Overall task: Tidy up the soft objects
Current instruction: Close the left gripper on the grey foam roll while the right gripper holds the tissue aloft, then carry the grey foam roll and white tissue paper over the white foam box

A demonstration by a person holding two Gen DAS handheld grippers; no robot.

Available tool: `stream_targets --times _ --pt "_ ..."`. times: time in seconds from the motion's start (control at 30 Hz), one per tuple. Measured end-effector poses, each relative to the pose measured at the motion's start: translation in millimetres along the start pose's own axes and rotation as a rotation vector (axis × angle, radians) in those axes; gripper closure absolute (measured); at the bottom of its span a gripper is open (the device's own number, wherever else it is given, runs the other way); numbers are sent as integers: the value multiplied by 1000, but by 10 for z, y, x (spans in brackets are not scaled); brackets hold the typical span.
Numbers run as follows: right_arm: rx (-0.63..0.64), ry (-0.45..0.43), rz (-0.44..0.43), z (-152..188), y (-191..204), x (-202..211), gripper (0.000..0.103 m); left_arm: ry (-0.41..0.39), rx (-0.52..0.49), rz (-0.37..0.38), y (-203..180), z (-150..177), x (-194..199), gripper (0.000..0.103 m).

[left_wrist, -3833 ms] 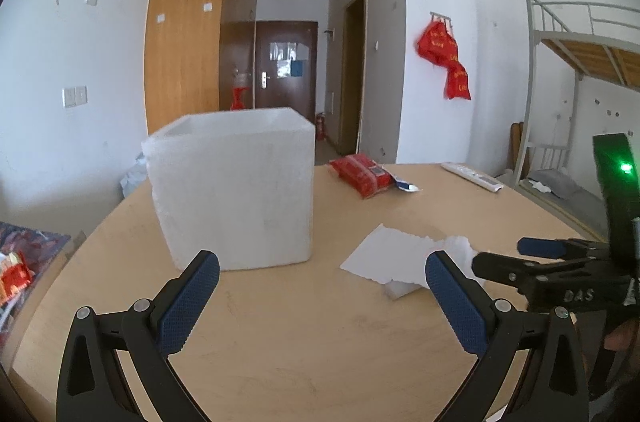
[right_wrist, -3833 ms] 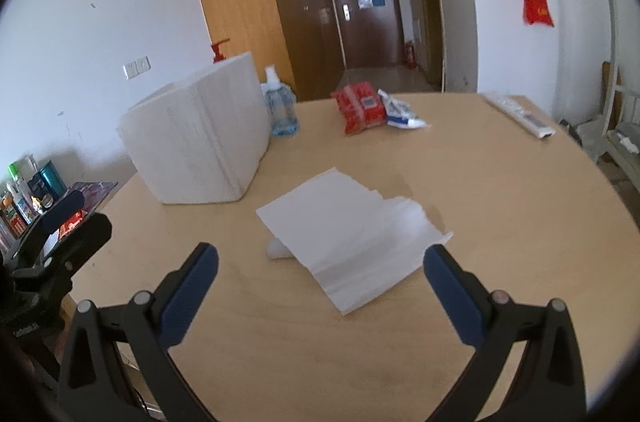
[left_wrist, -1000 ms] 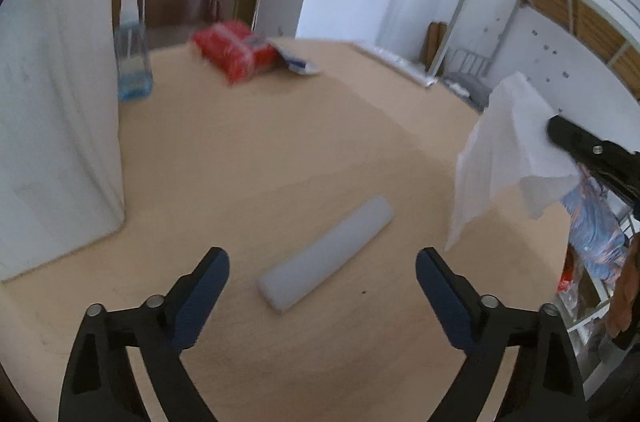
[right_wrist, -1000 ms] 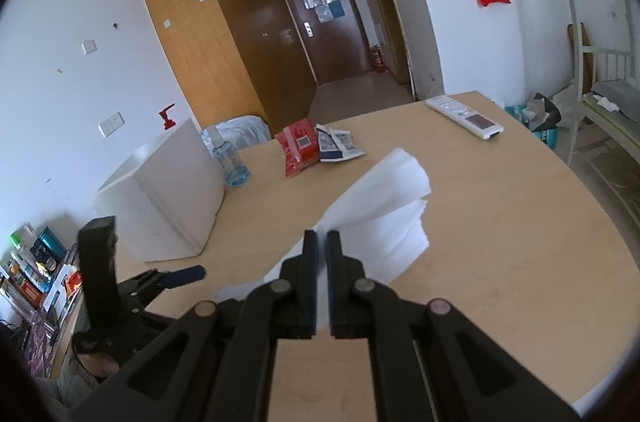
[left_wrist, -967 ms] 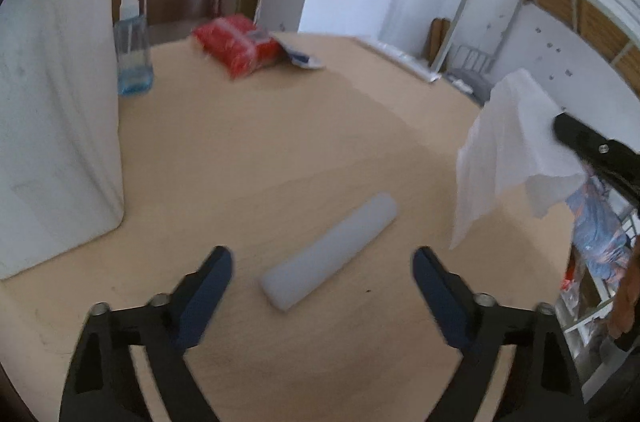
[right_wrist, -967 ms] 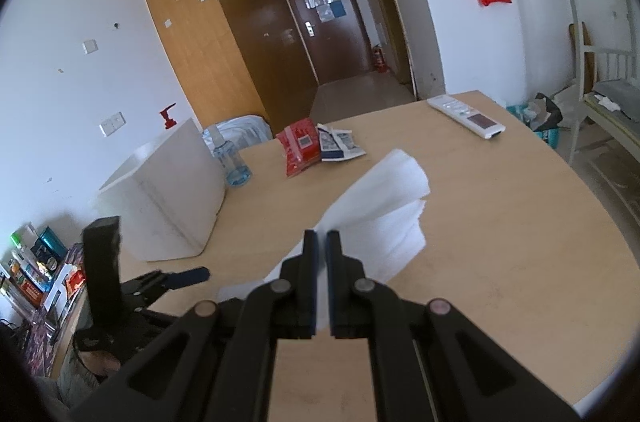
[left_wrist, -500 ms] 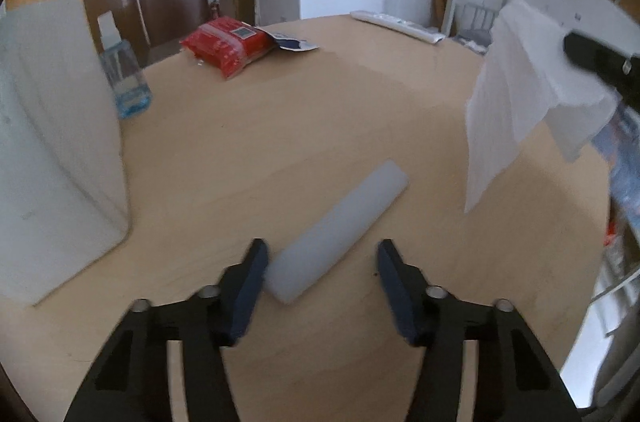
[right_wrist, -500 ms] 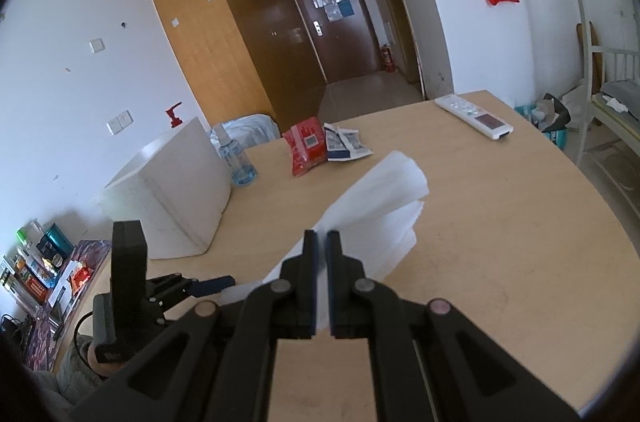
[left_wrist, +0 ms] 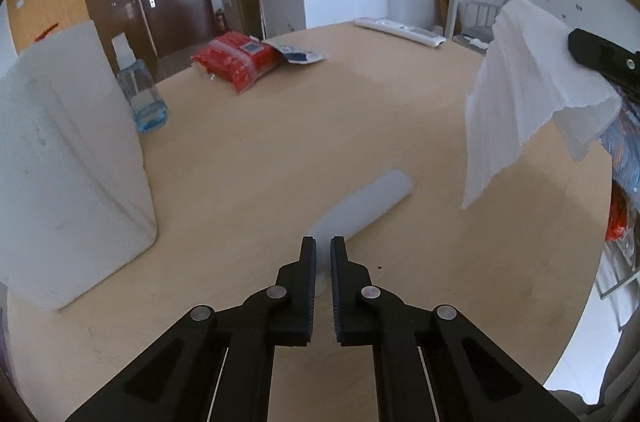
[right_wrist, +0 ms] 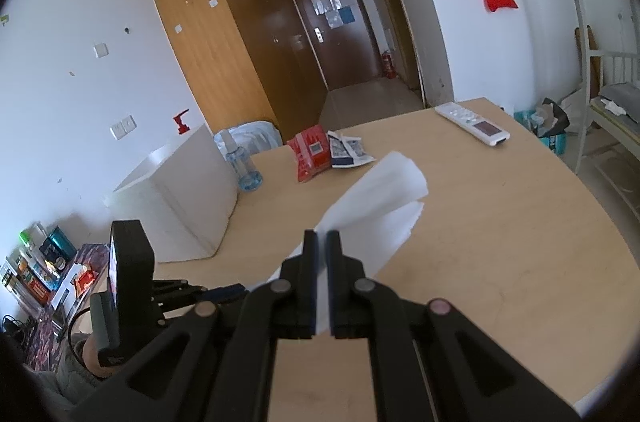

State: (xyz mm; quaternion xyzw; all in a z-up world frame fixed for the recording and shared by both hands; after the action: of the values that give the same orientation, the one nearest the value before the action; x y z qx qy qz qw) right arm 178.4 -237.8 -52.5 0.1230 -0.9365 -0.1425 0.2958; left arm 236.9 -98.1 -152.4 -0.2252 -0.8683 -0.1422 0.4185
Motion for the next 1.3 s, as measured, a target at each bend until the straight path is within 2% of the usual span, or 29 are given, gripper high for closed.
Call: stream_targets --times 0.2,0.3,0.43,0.6,0.97,1.3 --pt "2 -8 6 -1 21 41 97 -81 -4 1 -52 -110 236 98" --pt "4 -13 4 -8 35 64 97 -74 -43 1 -78 -143 211 98" --pt "6 -16 8 7 18 84 97 -57 -14 15 9 -141 178 98" --pt "-1 -21 7 -7 16 95 97 -129 26 32 99 -228 465 98" --pt "21 -45 -10 -63 137 168 97 -269 34 -29 108 -332 1082 98" --pt "67 -59 -37 -62 342 260 97 -317 57 -61 126 -251 1383 98"
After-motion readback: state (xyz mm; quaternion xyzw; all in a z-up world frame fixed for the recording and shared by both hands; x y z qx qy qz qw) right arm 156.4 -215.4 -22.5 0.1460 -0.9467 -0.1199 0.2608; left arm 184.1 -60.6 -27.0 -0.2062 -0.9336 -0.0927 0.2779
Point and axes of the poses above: each gripper's, at about its wrist camera, not at the fingertips, and x roughly against the way its jaws point, y to its left, z to its underside, the point moved 4 cm from there along -x, roughly the way its jaws point, and after that the axes turned 3 degrees about y, right-handed, at the moved point
